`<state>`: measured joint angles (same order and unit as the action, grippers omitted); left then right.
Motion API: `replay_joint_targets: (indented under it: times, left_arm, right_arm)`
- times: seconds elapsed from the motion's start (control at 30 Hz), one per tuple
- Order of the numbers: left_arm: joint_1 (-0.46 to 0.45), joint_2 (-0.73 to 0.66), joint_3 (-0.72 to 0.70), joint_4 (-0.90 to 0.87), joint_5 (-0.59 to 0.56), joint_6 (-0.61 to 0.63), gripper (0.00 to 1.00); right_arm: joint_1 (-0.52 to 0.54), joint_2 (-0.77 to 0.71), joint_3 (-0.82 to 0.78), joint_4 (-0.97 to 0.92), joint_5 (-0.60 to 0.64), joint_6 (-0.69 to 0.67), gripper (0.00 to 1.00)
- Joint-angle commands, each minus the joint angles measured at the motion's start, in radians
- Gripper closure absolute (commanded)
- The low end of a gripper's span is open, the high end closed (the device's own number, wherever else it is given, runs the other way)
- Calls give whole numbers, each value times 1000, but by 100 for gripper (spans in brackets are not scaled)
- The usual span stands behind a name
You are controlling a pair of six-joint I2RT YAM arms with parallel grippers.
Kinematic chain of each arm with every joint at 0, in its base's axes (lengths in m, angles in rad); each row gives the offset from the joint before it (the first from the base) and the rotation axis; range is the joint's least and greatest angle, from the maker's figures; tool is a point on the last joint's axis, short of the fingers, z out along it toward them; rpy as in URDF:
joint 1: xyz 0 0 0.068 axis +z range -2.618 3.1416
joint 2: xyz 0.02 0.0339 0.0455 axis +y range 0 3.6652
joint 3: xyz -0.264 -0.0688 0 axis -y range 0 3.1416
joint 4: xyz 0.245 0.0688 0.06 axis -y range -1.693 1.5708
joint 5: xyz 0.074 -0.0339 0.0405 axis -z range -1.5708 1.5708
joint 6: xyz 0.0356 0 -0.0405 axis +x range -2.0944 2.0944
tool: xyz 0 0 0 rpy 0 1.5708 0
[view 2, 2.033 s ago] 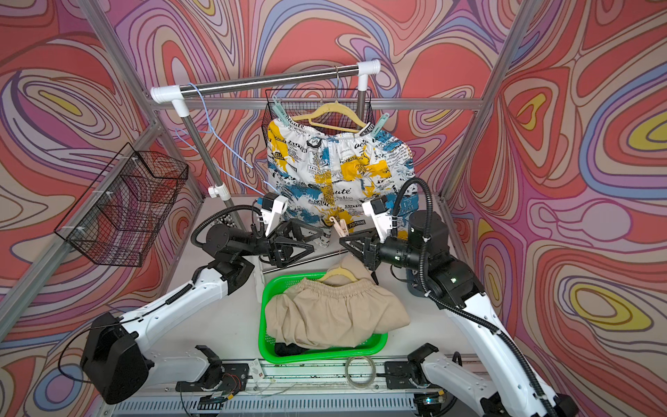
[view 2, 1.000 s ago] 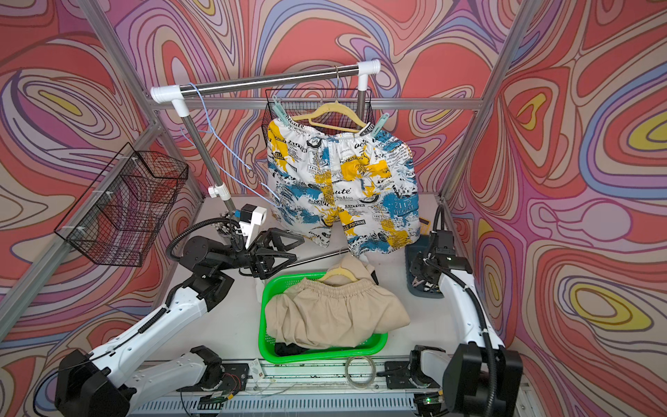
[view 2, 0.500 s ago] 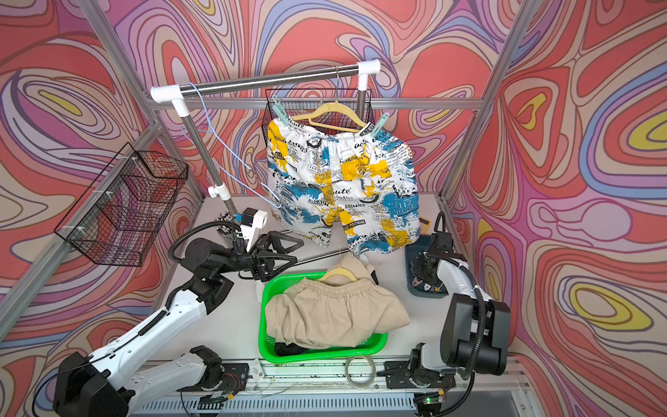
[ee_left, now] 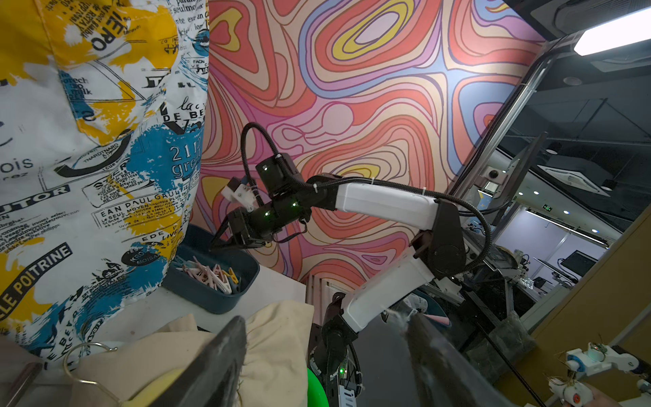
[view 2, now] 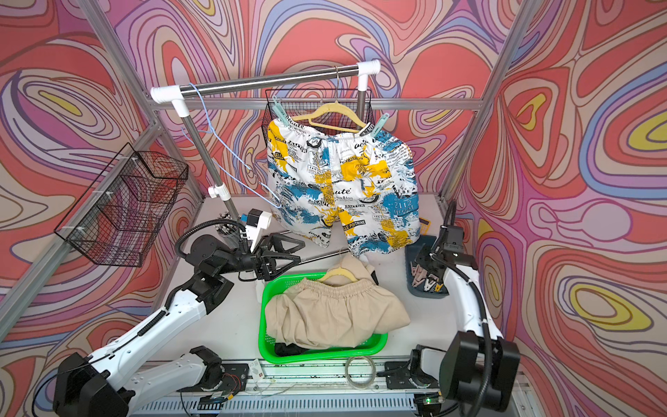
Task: Remove the clothespins securing shorts to the hanger
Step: Place the clothespin in the storage box, then pick up the hanger from the basket.
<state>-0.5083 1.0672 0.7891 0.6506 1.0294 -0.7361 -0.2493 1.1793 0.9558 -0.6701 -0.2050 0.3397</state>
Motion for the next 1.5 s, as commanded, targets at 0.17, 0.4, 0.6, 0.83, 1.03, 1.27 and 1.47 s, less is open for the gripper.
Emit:
replay_joint_targets:
  times: [0.17,0.4,0.6,0.83,1.03,1.27,1.47]
  left_arm:
    - [13,11,74,-81,-5,51,25]
    - [14,32,105,-93,0,53,26]
    - [15,38,114,-102,0,51,26]
    - [16,30,101,-109,-6,50,26]
    - [15,37,97,-98,-5,45,26]
    - [15,39,97,-93,0,43,26]
    - [15,27,93,-113,-3,58,26]
  right_arm:
    - [1,-113,150,-172,-472,-111,49]
    - [325,-106,220,-276,-411,-172,49]
    - [533,-54,144,-195,-325,-169,48]
    - [606,42,101,-172,-237,-193,49]
    - [607,82,72,-126,-206,-213,50]
    - [608,158,70,-71,-263,-229,52]
    - [608,189,58,-32,-364,-234,55]
